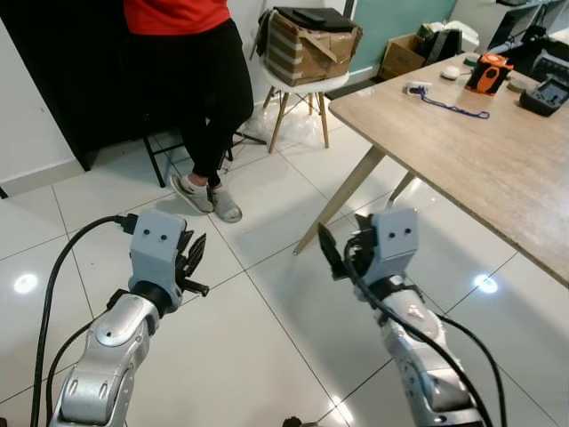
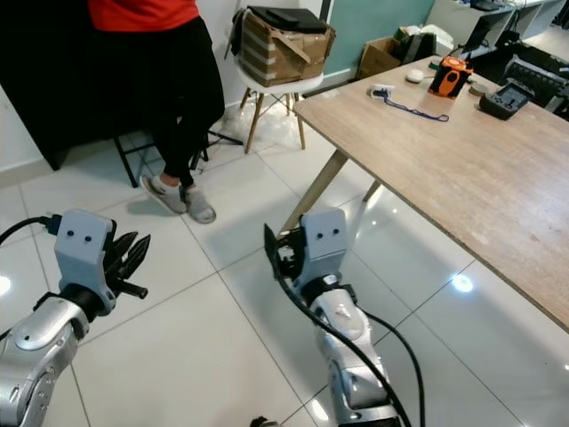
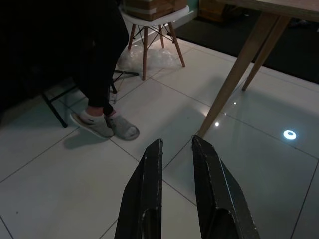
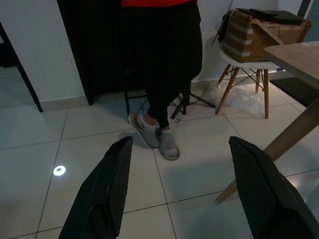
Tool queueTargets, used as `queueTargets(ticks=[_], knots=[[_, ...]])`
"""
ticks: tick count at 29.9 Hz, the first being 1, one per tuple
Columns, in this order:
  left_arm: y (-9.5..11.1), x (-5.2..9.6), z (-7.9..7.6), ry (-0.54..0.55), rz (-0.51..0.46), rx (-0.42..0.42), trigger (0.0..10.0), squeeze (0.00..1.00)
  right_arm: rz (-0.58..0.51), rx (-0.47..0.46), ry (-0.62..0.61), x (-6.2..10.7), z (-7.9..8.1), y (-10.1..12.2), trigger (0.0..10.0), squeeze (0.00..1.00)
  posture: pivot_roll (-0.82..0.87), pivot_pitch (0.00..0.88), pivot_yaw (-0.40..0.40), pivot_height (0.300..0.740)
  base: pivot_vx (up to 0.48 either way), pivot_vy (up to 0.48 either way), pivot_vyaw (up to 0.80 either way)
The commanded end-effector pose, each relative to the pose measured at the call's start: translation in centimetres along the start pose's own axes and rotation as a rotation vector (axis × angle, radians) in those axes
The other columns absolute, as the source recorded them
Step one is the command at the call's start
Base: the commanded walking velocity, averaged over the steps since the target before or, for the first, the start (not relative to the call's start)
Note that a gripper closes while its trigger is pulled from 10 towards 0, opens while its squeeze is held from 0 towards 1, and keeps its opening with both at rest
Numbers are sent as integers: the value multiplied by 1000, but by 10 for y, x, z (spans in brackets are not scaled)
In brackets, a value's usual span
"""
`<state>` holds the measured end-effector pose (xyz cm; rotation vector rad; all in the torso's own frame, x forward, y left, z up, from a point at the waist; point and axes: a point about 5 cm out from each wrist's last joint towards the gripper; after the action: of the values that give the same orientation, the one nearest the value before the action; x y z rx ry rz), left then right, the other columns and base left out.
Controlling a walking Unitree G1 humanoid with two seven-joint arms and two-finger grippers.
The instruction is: Setting the table
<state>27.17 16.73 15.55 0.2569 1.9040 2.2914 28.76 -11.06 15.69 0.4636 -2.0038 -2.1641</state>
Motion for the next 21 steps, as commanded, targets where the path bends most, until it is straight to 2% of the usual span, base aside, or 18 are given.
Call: queueTargets(ticks=[1, 8, 21], knots=[[-4, 1, 1, 2, 17, 9, 10000, 0, 15, 1, -19, 3, -4, -4, 10000, 0, 10, 66, 34, 740, 0, 0, 0], [-4, 0, 0, 2, 20, 10, 10000, 0, 28, 15, -59, 3, -9, -7, 10000, 0, 8, 66, 33, 740, 0, 0, 0], [-7, 0, -3, -1, 25, 11, 10000, 0, 35, 7, -84, 3, -13, -8, 10000, 0, 1, 64, 31, 740, 0, 0, -800]])
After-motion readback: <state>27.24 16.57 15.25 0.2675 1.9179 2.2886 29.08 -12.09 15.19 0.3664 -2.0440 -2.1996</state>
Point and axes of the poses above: a point about 5 cm out from each wrist's last joint towards the gripper, its own x axis pointing back from the gripper into the wrist, its own y axis along the axis of the wrist's last joint, z = x × y, and after that the axes turned 4 degrees about -x, right-handed
